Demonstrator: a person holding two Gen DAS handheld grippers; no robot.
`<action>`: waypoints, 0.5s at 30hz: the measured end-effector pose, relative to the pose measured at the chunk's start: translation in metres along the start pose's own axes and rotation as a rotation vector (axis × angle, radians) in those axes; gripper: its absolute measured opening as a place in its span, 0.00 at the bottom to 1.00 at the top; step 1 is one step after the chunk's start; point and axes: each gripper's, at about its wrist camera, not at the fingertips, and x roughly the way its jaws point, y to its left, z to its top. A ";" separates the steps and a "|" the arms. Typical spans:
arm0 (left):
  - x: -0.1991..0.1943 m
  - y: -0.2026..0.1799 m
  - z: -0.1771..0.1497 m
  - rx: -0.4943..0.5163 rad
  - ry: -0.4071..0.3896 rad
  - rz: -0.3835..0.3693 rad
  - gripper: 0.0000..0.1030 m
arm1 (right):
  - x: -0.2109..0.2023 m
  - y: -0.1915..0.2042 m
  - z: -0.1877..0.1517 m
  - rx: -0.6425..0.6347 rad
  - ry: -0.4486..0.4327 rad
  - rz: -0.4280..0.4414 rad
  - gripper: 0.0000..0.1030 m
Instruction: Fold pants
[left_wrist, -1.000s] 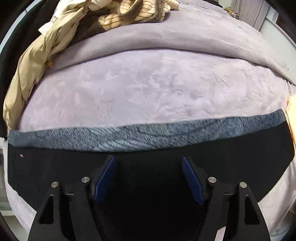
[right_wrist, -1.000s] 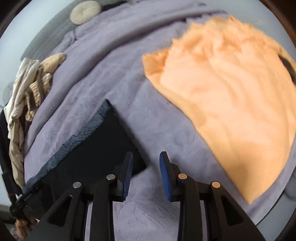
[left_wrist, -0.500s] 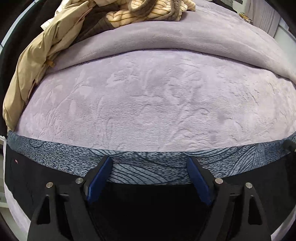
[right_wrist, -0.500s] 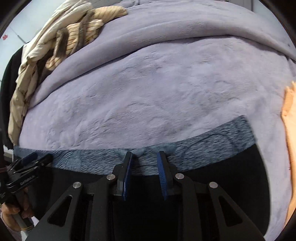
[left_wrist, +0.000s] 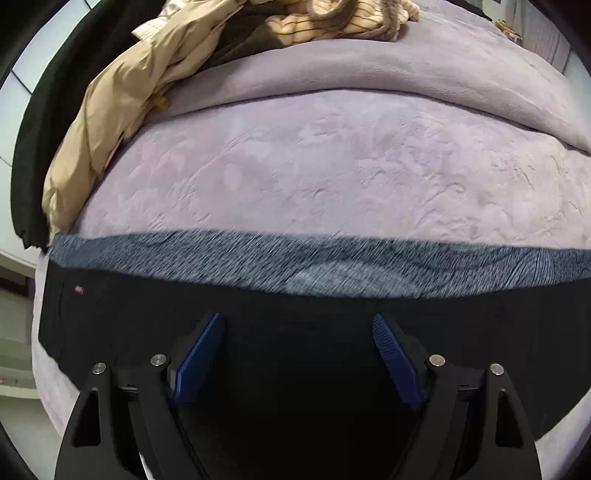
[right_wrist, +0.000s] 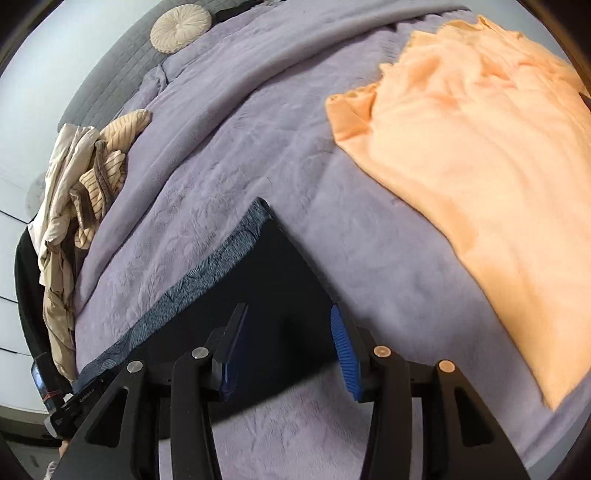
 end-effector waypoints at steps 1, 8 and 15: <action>-0.002 0.006 -0.006 -0.004 0.008 0.005 0.81 | -0.005 -0.002 -0.009 0.002 0.013 -0.005 0.48; -0.010 0.059 -0.049 -0.037 0.048 -0.001 0.81 | -0.007 0.033 -0.055 -0.056 0.102 0.014 0.48; -0.005 0.114 -0.062 -0.059 0.075 -0.068 0.81 | 0.001 0.134 -0.103 -0.179 0.149 0.086 0.48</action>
